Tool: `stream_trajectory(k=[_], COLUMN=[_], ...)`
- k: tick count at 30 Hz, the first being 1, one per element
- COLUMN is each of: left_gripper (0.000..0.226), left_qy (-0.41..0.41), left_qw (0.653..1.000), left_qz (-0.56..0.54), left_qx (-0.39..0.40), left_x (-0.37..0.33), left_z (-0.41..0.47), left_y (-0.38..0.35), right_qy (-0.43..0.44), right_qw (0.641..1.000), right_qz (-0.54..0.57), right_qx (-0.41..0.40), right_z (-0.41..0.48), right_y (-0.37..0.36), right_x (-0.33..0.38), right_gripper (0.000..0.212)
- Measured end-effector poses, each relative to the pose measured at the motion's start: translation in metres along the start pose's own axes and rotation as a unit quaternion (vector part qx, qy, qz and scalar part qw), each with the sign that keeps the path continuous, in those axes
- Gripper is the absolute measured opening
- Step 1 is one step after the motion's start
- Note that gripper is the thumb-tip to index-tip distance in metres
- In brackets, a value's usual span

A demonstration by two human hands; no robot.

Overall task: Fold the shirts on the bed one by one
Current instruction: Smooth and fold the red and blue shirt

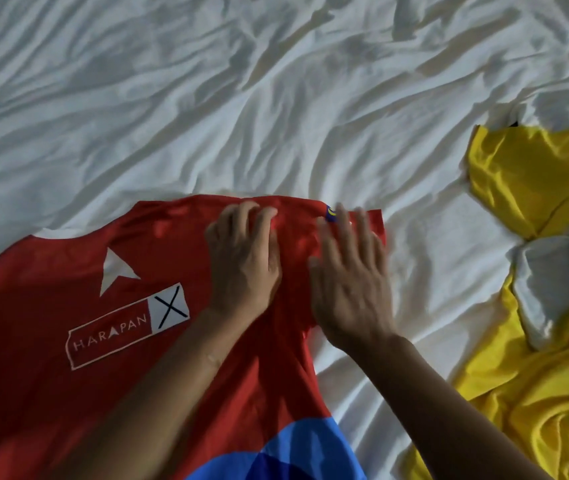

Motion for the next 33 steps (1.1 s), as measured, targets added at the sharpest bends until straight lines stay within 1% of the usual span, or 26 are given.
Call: stream_trajectory(k=[1, 2, 4, 6, 10, 12, 14, 16, 18, 20, 22, 24, 26, 27, 29, 30, 31, 32, 33], left_gripper=[0.037, 0.044, 0.056, 0.062, 0.062, 0.058, 0.052, 0.045, 0.042, 0.043, 0.048, 0.057, 0.071, 0.078, 0.086, 0.086, 0.083, 0.075, 0.064], left_qy=[0.002, 0.006, 0.005, -0.005, 0.008, 0.036, 0.060, 0.066, 0.085, 0.135, 0.204, 0.281, 0.354, 0.376, 0.394, 0.391, 0.382, 0.375, 0.372], left_qw=[1.000, 0.998, 0.992, 0.988, 0.988, 0.991, 0.994, 0.995, 0.991, 0.981, 0.962, 0.935, 0.908, 0.898, 0.886, 0.885, 0.888, 0.895, 0.902], left_qz=[0.010, 0.022, 0.043, 0.054, 0.067, 0.062, 0.061, 0.078, 0.104, 0.142, 0.182, 0.210, 0.205, 0.198, 0.188, 0.186, 0.180, 0.157, 0.109], left_qx=[0.026, 0.059, 0.116, 0.144, 0.139, 0.109, 0.063, 0.021, 0.003, 0.004, 0.023, 0.057, 0.095, 0.114, 0.157, 0.173, 0.180, 0.186, 0.190], left_x=[0.002, 0.006, 0.021, 0.036, 0.056, 0.060, 0.066, 0.079, 0.101, 0.130, 0.161, 0.194, 0.227, 0.243, 0.272, 0.285, 0.297, 0.308, 0.322], left_z=[-0.014, -0.027, -0.044, -0.049, -0.050, -0.058, -0.071, -0.088, -0.105, -0.122, -0.138, -0.152, -0.166, -0.172, -0.182, -0.184, -0.184, -0.183, -0.183], left_y=[-0.005, -0.010, -0.021, -0.025, -0.021, -0.011, 0.002, 0.016, 0.032, 0.050, 0.069, 0.087, 0.103, 0.111, 0.125, 0.131, 0.138, 0.143, 0.147], right_qy=[0.031, 0.044, 0.022, -0.016, -0.072, -0.067, -0.028, 0.017, 0.056, 0.086, 0.112, 0.133, 0.146, 0.152, 0.160, 0.161, 0.158, 0.154, 0.151], right_qw=[0.998, 0.996, 0.992, 0.991, 0.990, 0.992, 0.994, 0.993, 0.990, 0.985, 0.979, 0.973, 0.967, 0.966, 0.964, 0.964, 0.964, 0.964, 0.965], right_qz=[-0.003, -0.014, -0.042, -0.064, -0.072, -0.060, -0.048, -0.025, -0.005, 0.005, 0.005, 0.004, -0.002, -0.003, -0.002, -0.002, -0.003, -0.004, -0.005], right_qx=[0.045, 0.078, 0.114, 0.118, 0.100, 0.092, 0.097, 0.114, 0.130, 0.150, 0.169, 0.188, 0.207, 0.210, 0.210, 0.212, 0.214, 0.214, 0.213], right_z=[0.002, 0.004, 0.006, 0.007, 0.009, 0.004, -0.005, -0.016, -0.025, -0.036, -0.048, -0.061, -0.073, -0.078, -0.087, -0.090, -0.092, -0.093, -0.094], right_y=[-0.010, -0.019, -0.031, -0.033, -0.031, -0.027, -0.022, -0.021, -0.028, -0.043, -0.062, -0.085, -0.111, -0.124, -0.147, -0.157, -0.167, -0.175, -0.184], right_x=[0.000, -0.005, -0.025, -0.043, -0.046, -0.035, -0.015, 0.013, 0.045, 0.077, 0.108, 0.141, 0.175, 0.193, 0.227, 0.242, 0.255, 0.268, 0.281], right_gripper=[0.059, 0.061, 0.065, 0.069, 0.078, 0.079, 0.075, 0.072, 0.071, 0.070, 0.069, 0.069, 0.067, 0.067, 0.067, 0.067, 0.067, 0.067, 0.067])
Point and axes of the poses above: each hand's wrist, its own z-axis towards the middle knuckle, its own y-axis out of the back of the hand, x = y × z, the point moved 1 cm from there along z, towards the middle knuckle, and after that the axes turned 7 degrees about z, right-handed, at the moved point
